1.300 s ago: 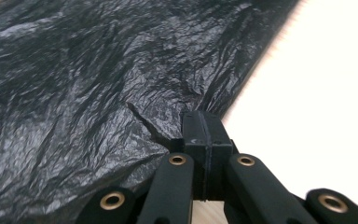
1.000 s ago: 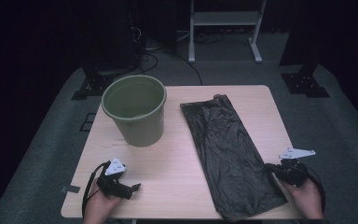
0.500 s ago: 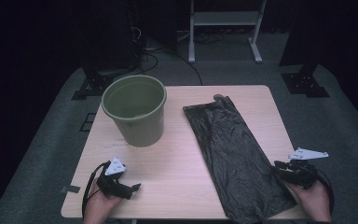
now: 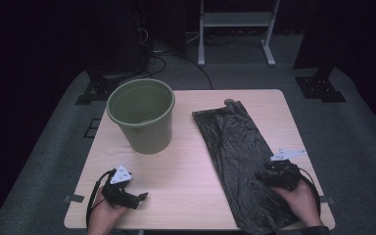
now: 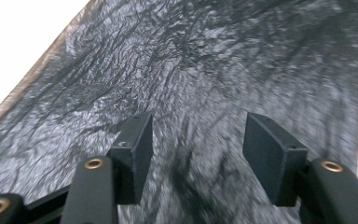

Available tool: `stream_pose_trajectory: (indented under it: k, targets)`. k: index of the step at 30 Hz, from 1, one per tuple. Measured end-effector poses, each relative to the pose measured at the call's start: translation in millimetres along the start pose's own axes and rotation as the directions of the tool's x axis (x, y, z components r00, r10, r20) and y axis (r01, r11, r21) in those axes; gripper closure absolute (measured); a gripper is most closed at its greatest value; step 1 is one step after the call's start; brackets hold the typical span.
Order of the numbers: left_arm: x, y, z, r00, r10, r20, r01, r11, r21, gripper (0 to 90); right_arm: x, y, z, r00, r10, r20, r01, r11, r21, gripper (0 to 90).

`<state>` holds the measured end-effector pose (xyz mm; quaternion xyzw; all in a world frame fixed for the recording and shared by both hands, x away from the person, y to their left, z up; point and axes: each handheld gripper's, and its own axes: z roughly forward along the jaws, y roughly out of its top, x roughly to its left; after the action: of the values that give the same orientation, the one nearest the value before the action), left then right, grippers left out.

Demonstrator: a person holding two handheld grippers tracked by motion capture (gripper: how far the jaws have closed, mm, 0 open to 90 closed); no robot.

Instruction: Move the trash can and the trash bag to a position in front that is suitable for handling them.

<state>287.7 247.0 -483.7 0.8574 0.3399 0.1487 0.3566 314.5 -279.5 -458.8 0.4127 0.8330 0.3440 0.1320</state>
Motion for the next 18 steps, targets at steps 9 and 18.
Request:
stream_pose_trajectory:
  k: [9, 18]
  targets:
    - [0.0, 0.0, 0.0, 1.0, 0.0, 0.0, 0.0, 1.0, 0.0, 0.0, 5.9, 6.6, 21.8, 0.9991, -0.042, 0.012, 0.041, 0.998, 0.051, 49.2]
    - [-0.1, 0.0, 0.0, 1.0, 0.0, 0.0, 0.0, 1.0, 0.0, 0.0, 4.6, 0.7, 18.0, 0.9985, -0.046, 0.029, 0.045, 0.999, 0.024, 90.0]
